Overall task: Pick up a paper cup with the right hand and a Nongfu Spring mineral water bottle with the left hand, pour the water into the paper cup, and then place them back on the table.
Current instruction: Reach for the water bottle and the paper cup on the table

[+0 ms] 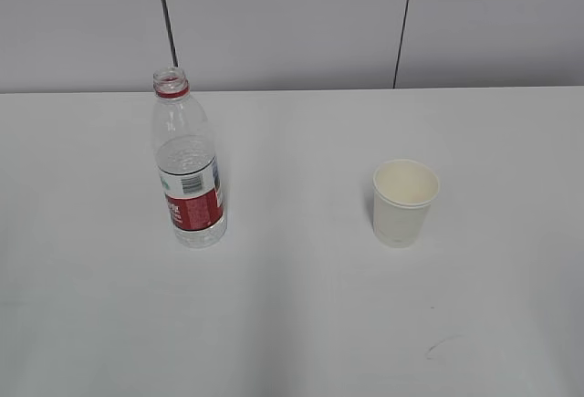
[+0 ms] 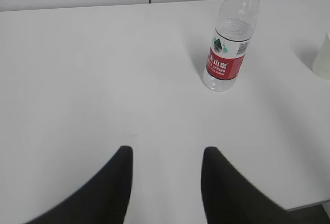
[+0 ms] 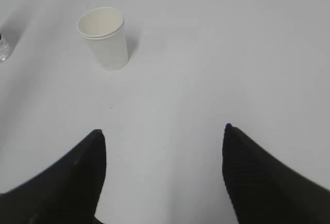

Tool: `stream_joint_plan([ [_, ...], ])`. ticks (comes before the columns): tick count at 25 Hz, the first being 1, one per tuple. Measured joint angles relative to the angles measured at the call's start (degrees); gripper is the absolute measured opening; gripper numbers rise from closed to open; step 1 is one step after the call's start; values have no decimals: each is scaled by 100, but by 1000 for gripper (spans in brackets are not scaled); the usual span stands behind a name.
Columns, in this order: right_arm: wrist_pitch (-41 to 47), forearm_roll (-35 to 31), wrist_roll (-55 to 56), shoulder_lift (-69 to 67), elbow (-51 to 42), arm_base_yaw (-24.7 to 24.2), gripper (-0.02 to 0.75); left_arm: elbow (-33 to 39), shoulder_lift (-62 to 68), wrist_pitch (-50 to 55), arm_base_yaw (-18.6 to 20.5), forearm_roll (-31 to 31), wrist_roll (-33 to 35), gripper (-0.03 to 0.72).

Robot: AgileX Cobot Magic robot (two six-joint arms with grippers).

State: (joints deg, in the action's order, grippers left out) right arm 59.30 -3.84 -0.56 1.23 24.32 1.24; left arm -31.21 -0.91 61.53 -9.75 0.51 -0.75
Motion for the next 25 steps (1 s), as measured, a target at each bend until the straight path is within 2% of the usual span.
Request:
stream_joint_plan([
  [18,-27,0,0,0,9,0,524,0,0,0,0,-10,0,276],
  [21,-500,68,-12,0,86,0,524,-104,12,-206,0,-5,0,276],
  [25,-1521,222,-35,0,132,0,524,-316,350,-1039,0,-5,0,276],
])
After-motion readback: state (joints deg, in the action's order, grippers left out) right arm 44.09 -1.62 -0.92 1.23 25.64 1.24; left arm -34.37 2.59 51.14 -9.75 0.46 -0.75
